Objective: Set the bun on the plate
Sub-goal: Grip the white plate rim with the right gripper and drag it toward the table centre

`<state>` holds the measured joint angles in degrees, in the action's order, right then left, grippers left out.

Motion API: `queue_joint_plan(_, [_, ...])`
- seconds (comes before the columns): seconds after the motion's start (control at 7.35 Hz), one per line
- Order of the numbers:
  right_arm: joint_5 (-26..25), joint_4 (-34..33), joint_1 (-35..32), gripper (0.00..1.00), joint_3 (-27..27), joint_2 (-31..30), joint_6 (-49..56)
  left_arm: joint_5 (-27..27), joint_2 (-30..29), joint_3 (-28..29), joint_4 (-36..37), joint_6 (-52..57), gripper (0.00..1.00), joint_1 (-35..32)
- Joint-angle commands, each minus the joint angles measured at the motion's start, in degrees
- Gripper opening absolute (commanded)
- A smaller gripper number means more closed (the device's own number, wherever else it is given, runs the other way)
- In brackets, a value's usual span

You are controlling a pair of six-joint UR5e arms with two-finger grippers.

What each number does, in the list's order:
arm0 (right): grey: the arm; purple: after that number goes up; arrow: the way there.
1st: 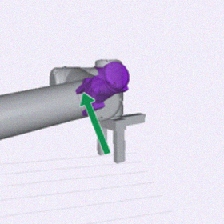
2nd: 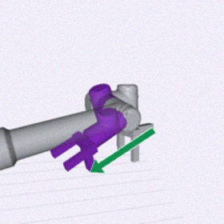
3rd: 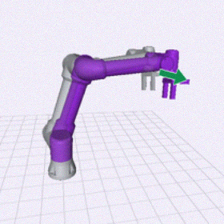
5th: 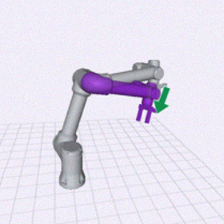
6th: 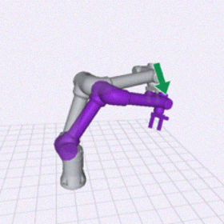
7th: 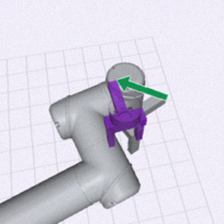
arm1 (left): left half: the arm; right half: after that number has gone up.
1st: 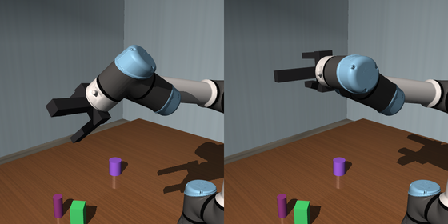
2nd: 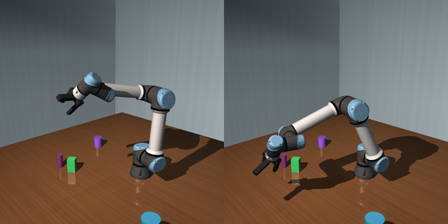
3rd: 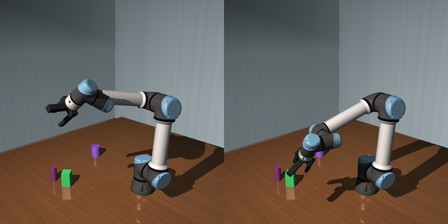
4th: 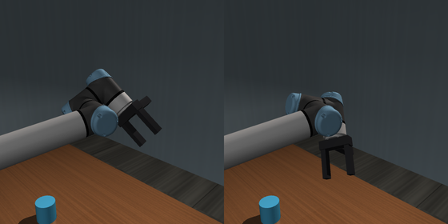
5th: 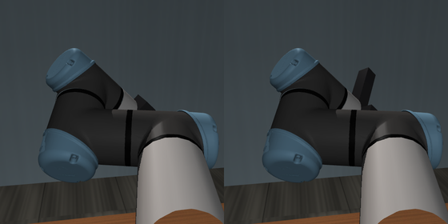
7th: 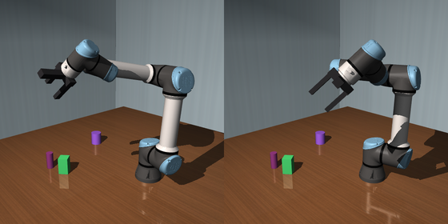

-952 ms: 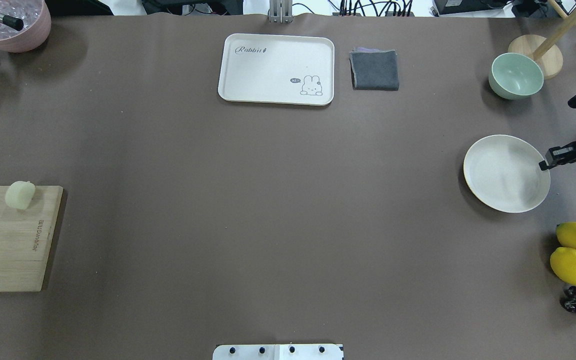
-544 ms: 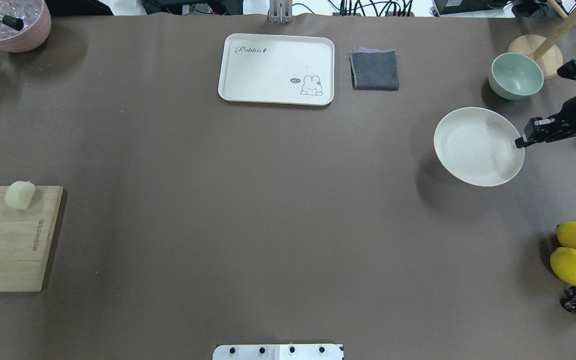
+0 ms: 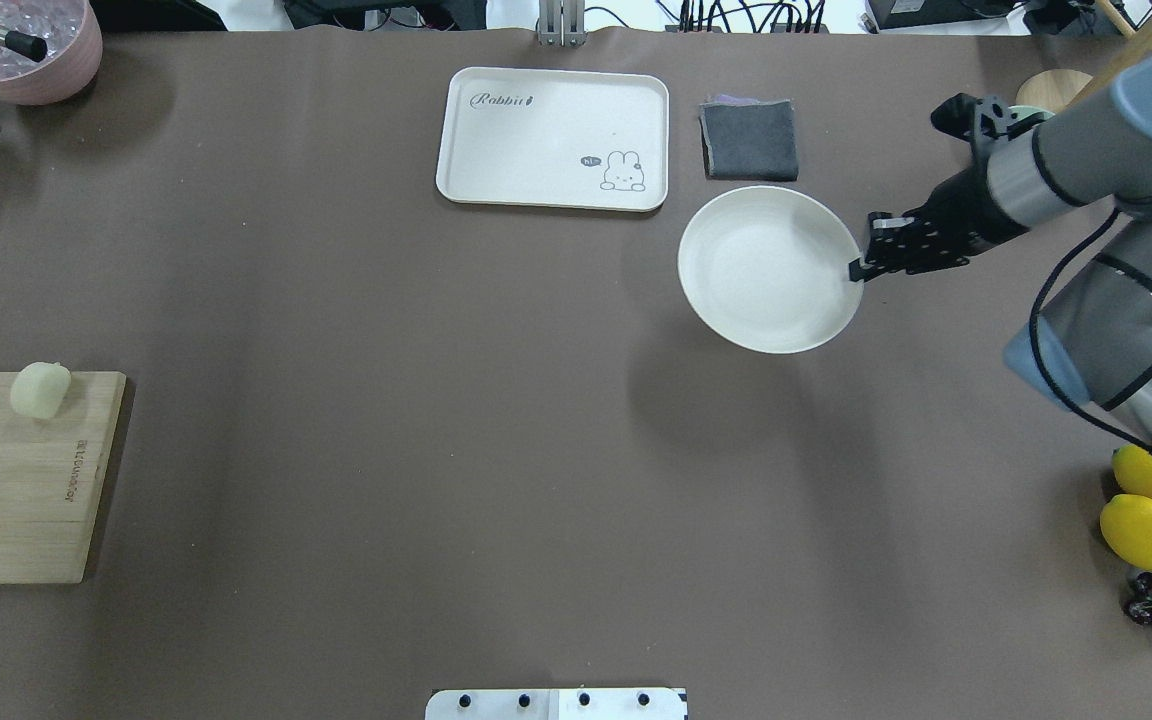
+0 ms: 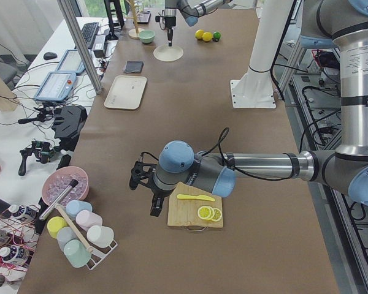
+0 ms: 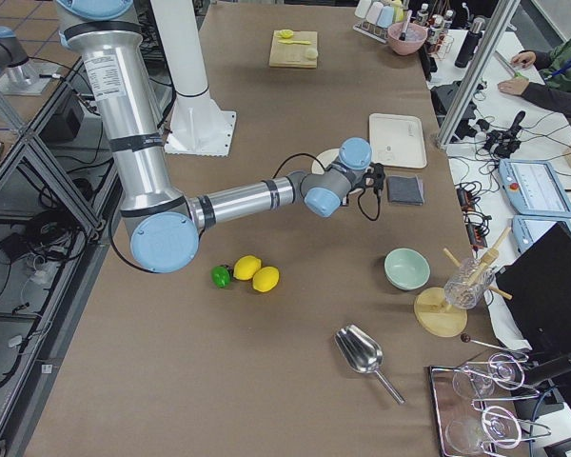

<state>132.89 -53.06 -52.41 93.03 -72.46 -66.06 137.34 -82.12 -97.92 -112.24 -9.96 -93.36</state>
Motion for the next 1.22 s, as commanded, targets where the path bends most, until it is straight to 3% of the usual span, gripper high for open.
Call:
queue_joint_plan(0.0, [-12.69,-0.55,10.53,0.00,1.54,5.11,-10.36,0.65,-1.20,0.01,-8.81,-15.43,0.98,5.44])
queue_joint_plan(0.14, [-15.18,-0.73,13.01,0.00,1.46,6.61,-12.50,0.21,-1.64,0.01,-11.13,-19.62,0.98,9.13])
queue_joint_plan(0.54, [-22.31,-9.59,19.35,0.00,1.19,13.12,-15.59,-1.80,-3.92,0.01,-13.79,-26.15,0.98,16.69])
queue_joint_plan(0.82, [-24.25,-9.61,22.43,0.00,1.10,13.13,-16.30,-6.88,-4.54,0.10,-18.78,-31.33,0.98,23.02])
queue_joint_plan(1.09, [-25.91,-9.61,25.06,0.00,1.02,13.13,-17.00,-7.43,-5.33,-0.08,-18.98,-31.44,0.98,26.98])
